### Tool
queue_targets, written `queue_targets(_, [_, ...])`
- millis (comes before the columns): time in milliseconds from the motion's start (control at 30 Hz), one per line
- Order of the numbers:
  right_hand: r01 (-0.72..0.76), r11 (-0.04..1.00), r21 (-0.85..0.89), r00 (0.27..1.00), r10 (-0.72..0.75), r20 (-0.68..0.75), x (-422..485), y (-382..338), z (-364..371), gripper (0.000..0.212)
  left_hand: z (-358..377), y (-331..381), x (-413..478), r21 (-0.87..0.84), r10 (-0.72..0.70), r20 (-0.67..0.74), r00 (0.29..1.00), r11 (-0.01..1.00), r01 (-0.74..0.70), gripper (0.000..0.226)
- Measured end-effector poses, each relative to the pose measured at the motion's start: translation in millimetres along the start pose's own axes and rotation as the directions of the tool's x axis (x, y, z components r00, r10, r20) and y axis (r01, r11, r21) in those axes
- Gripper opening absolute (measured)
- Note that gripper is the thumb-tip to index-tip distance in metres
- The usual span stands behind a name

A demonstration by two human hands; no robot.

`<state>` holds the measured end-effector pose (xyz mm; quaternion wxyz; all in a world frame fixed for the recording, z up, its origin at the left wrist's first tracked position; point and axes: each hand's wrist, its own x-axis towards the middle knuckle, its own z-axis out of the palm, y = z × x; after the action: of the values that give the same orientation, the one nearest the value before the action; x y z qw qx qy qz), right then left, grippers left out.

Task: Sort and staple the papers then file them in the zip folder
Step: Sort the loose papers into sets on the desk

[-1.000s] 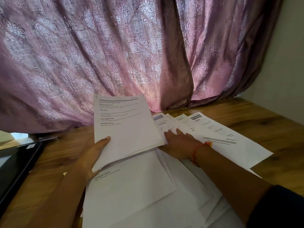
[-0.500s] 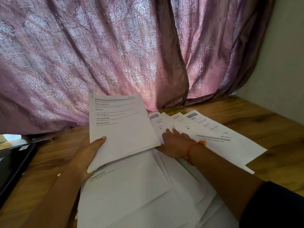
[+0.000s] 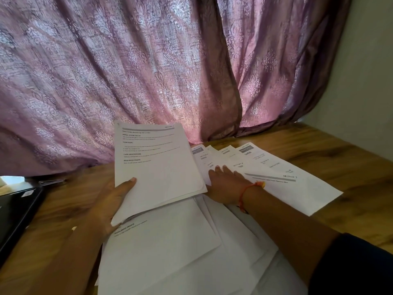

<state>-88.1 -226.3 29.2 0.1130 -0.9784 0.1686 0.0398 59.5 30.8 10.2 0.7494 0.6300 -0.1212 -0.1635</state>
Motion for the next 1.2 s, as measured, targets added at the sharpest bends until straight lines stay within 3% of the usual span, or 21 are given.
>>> queue_targets(167, [-0.199,0.98,0.017,0.978,0.199,-0.058,-1,2,-3,0.089,-2,0,2,0.018,0.007,-0.001,1.0,1.0,-0.007,0.044])
queue_targets(433, [-0.022,0.994,0.107,0.998,0.028,-0.056,4,3,-1,0.067,0,0,0,0.025,-0.004,-0.023,1.0,1.0,0.004,0.038])
queue_targets(633, [-0.206,0.977,0.051,0.975,0.209,-0.07,7,9,-1,0.081,4,4,-3,0.015,0.014,-0.022,1.0,1.0,-0.014,0.037])
queue_targets(700, [-0.144,0.988,0.064,0.986,0.148,-0.07,10,8,-1,0.081,2,4,-4,0.03,0.006,-0.017,1.0,1.0,-0.006,0.045])
queue_targets(833, [0.002,0.994,0.109,0.996,0.008,-0.087,16,10,0,0.08,-9,3,2,0.142,-0.022,0.0,1.0,0.99,0.022,0.084])
queue_targets(933, [0.033,0.993,0.114,0.993,-0.019,-0.12,16,13,-1,0.077,-13,2,4,0.172,-0.033,0.01,0.999,0.985,0.031,0.077])
queue_targets(1100, [-0.146,0.986,0.074,0.982,0.154,-0.109,13,13,-1,0.078,-7,4,0,0.175,-0.007,0.01,1.0,0.984,0.005,0.067])
queue_targets(1200, [-0.081,0.996,0.048,0.993,0.085,-0.079,16,13,2,0.079,4,3,-4,0.101,0.044,0.014,0.999,0.994,-0.045,0.041])
